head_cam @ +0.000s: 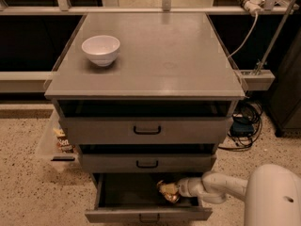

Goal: Place orange can into bottom drawer

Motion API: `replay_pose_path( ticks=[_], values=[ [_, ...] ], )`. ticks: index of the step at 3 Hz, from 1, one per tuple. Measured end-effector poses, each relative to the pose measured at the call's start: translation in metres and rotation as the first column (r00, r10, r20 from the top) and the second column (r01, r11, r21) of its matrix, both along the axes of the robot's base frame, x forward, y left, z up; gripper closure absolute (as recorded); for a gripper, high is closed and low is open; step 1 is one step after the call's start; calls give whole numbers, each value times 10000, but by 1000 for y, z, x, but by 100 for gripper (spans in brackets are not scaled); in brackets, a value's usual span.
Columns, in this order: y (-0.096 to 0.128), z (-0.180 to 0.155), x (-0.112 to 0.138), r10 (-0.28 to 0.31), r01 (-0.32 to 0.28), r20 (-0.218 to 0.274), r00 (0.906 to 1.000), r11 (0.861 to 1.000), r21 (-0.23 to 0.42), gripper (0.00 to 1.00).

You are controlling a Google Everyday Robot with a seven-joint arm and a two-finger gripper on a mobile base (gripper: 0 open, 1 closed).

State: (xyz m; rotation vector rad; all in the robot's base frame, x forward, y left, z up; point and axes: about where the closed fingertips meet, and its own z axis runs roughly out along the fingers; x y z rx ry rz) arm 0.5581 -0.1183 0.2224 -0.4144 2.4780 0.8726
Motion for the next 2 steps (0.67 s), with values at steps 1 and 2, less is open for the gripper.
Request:
replay_pose_path(
  ticks=[1,2],
  values=[
    [2,-19,12,-23,28,-297,9996,9998,185,100],
    [2,-38,18,-116,138,-644,9979,9993,339,100]
  ],
)
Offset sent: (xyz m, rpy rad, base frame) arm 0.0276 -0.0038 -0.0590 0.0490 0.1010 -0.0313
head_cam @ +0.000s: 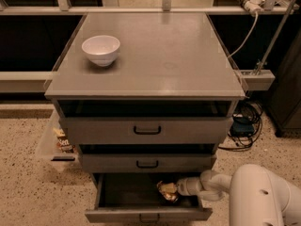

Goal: Place orange can into bottom drawer

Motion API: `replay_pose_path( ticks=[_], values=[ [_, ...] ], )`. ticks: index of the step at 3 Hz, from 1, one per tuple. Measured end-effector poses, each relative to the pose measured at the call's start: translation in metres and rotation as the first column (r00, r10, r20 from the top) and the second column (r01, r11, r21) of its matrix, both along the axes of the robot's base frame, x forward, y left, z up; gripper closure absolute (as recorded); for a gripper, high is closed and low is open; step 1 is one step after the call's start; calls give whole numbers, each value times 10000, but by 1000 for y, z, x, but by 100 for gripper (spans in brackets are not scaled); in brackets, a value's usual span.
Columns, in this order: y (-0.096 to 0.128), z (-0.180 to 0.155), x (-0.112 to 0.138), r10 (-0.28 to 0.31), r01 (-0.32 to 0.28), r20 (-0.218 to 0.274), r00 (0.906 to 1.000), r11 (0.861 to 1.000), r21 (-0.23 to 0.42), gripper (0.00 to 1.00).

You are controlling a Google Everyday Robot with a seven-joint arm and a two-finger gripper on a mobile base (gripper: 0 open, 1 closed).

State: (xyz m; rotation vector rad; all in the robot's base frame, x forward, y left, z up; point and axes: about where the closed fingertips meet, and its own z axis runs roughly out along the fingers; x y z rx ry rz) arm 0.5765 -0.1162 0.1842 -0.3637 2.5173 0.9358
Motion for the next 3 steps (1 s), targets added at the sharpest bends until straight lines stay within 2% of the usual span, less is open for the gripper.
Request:
replay_pose_path(
  ticks=[1,3],
  values=[
    [-1,-2,2,-19,19,-13,10000,10000,14,86],
    [0,-4,2,-85,85,-35,10000,9999,-74,39]
  ],
)
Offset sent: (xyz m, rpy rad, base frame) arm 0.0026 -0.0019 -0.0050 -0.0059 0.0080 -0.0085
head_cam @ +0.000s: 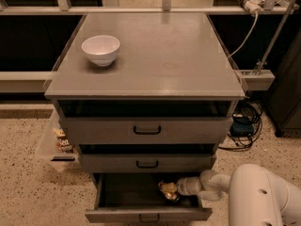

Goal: Place orange can into bottom drawer

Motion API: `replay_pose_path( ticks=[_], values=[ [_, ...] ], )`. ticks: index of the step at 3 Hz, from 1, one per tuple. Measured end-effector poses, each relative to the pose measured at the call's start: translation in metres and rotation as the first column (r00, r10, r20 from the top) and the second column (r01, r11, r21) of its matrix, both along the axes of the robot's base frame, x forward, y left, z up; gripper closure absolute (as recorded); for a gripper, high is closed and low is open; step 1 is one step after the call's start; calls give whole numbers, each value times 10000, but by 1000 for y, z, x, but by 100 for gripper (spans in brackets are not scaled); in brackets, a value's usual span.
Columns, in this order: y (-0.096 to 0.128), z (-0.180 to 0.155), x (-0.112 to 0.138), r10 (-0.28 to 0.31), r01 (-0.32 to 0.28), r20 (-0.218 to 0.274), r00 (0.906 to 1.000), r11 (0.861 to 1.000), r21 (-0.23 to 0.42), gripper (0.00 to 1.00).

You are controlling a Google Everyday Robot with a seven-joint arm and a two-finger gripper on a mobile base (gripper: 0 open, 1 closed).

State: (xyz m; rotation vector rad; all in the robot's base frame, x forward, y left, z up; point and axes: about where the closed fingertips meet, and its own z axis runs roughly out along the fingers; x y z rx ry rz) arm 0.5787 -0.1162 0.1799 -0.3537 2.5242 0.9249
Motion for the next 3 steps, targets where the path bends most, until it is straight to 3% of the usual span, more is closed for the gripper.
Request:
replay_pose_path(
  ticks=[1,2,3],
  values=[
    [0,0,0,-7,7,-1,10000,10000,-10,14],
    [0,0,0,-7,7,-1,10000,10000,-9,0],
    [0,0,0,-7,7,-1,10000,10000,-9,0]
  ],
)
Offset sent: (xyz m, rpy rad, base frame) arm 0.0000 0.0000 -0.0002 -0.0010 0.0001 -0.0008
